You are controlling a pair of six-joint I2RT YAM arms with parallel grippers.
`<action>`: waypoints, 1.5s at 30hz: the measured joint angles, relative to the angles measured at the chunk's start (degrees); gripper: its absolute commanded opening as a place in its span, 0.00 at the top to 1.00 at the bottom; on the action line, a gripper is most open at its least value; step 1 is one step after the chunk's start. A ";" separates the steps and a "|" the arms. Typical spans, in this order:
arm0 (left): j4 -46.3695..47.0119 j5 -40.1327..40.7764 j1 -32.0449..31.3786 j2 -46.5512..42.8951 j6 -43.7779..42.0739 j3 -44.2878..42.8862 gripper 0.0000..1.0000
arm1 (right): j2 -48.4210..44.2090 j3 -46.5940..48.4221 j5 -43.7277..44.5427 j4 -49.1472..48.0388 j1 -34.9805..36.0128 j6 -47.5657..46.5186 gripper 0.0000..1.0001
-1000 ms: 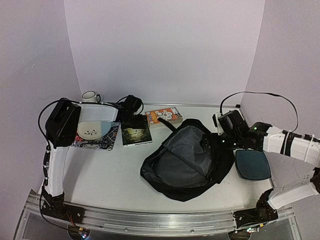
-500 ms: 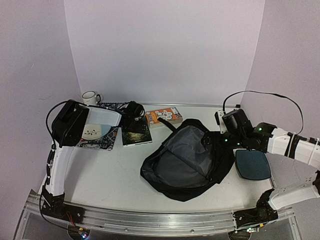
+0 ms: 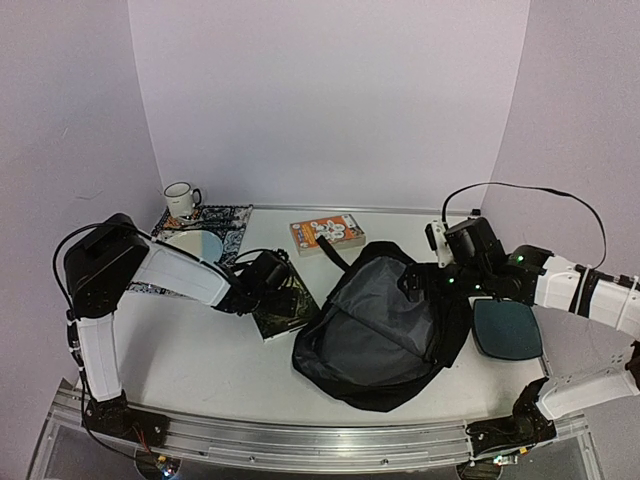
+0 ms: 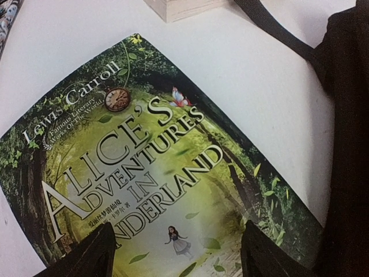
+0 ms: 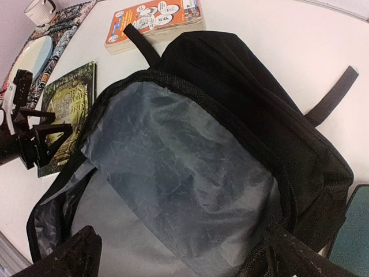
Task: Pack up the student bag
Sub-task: Move the book to the center of the board, then adjust the student bag at the center of the board.
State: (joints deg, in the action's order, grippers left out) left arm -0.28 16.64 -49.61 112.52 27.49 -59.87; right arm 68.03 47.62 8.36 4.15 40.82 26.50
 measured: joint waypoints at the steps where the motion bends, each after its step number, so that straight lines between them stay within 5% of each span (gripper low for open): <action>1: 0.61 -0.20 -0.40 -1.34 0.69 1.84 0.26 | 0.01 0.00 -0.37 -0.04 0.08 -0.12 0.02; 11: -0.77 -0.18 -6.97 -13.08 7.49 14.06 0.24 | 6.31 5.33 -1.99 -1.41 7.30 -1.26 0.02; 20: -7.24 -2.32 -7.70 -20.77 13.88 18.47 0.21 | 21.27 14.82 -6.96 -5.33 19.47 -1.79 0.03; 31: -7.35 -5.26 -5.95 -21.70 14.81 18.96 0.21 | 36.28 16.74 -20.89 -9.79 25.96 -0.36 0.32; 40: -5.85 -6.40 -5.25 -26.70 15.86 23.84 0.21 | 39.60 16.18 -9.40 -5.59 22.24 4.05 0.42; 45: -7.87 -7.78 -5.02 -30.66 17.97 26.21 0.18 | 39.19 16.20 -3.50 -4.38 19.93 3.91 0.29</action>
State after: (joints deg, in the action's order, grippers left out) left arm -8.15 8.86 -54.63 81.86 45.46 -33.67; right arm 107.22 63.81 4.87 -0.23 60.75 30.41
